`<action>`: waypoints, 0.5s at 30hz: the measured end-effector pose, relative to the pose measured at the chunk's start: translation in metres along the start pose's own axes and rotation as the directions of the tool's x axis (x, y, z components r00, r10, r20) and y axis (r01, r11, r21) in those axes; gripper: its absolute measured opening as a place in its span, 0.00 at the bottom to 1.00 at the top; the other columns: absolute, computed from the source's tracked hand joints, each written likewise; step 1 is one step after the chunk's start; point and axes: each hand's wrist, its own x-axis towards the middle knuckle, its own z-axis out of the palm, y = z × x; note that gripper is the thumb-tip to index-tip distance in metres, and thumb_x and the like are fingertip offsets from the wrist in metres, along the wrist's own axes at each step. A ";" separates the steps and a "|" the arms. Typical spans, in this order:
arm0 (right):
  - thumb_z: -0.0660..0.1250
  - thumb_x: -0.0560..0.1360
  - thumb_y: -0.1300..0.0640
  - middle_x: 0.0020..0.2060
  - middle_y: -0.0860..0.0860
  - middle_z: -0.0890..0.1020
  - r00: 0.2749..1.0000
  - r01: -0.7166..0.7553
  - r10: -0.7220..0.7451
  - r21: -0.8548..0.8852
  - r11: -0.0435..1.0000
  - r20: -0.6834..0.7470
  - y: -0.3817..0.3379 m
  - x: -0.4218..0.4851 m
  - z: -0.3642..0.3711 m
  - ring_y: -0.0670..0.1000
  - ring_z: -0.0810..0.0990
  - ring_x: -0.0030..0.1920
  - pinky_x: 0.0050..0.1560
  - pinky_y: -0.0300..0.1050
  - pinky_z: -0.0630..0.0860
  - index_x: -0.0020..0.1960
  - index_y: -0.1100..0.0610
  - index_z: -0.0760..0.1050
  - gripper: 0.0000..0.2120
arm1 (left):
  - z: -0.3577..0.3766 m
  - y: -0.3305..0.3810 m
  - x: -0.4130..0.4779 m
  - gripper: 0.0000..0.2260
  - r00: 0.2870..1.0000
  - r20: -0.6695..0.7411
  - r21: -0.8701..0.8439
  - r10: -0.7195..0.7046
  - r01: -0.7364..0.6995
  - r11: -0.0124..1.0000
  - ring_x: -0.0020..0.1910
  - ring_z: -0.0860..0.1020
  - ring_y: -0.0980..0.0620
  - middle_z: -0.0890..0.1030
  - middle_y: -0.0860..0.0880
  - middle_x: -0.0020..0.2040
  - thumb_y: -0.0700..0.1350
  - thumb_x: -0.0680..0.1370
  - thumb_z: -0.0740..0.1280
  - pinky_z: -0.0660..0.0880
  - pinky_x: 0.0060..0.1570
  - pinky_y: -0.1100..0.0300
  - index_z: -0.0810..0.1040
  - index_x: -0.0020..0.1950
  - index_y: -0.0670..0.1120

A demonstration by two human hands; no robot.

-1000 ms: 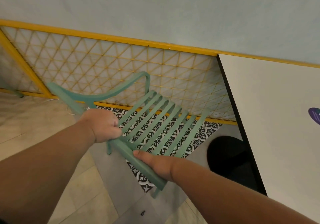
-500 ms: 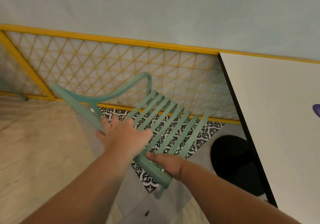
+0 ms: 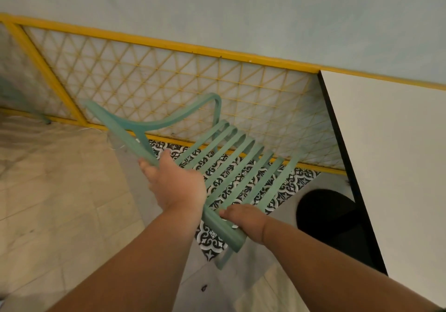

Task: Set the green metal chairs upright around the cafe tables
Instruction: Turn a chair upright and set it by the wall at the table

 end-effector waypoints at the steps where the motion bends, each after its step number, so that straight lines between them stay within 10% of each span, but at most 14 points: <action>1: 0.56 0.84 0.49 0.67 0.62 0.75 0.999 -0.051 0.051 0.020 0.998 -0.015 0.010 0.010 -0.006 0.62 0.74 0.67 0.68 0.55 0.67 0.80 0.52 0.64 0.26 | 0.000 -0.001 -0.001 0.32 1.000 -0.014 -0.043 -0.018 0.017 0.999 0.74 0.67 0.38 0.47 0.45 0.84 0.37 0.79 0.67 0.73 0.64 0.45 0.63 0.81 0.54; 3: 0.52 0.86 0.52 0.69 0.63 0.73 0.994 -0.097 0.092 -0.069 0.993 -0.066 0.017 0.015 -0.016 0.64 0.72 0.70 0.71 0.58 0.62 0.82 0.49 0.59 0.25 | -0.001 0.000 -0.001 0.35 0.999 -0.007 -0.052 -0.043 0.042 0.998 0.72 0.70 0.38 0.47 0.44 0.84 0.36 0.78 0.66 0.73 0.64 0.44 0.59 0.82 0.53; 6: 0.37 0.74 0.23 0.67 0.61 0.75 0.999 -0.030 0.027 -0.174 0.984 -0.017 0.018 0.014 -0.026 0.61 0.72 0.70 0.73 0.56 0.62 0.78 0.51 0.67 0.47 | 0.000 0.001 0.003 0.31 0.998 0.036 -0.014 -0.055 0.056 0.998 0.62 0.78 0.39 0.47 0.44 0.84 0.37 0.77 0.67 0.75 0.63 0.46 0.67 0.79 0.54; 9: 0.57 0.66 0.17 0.66 0.58 0.78 0.995 0.098 -0.096 -0.345 0.934 0.022 0.012 0.016 -0.046 0.61 0.74 0.69 0.70 0.53 0.69 0.69 0.56 0.77 0.50 | 0.001 -0.001 0.006 0.26 0.998 0.052 0.031 -0.025 0.024 0.999 0.53 0.79 0.42 0.47 0.44 0.82 0.37 0.77 0.67 0.76 0.59 0.48 0.74 0.74 0.56; 15: 0.50 0.56 0.11 0.81 0.54 0.62 0.994 0.073 -0.105 -0.558 0.826 -0.024 -0.003 0.024 -0.093 0.56 0.56 0.81 0.79 0.61 0.54 0.81 0.51 0.64 0.65 | 0.001 -0.005 0.009 0.22 0.997 0.076 0.068 0.016 -0.021 0.997 0.48 0.76 0.44 0.48 0.43 0.81 0.37 0.77 0.67 0.74 0.52 0.52 0.78 0.69 0.55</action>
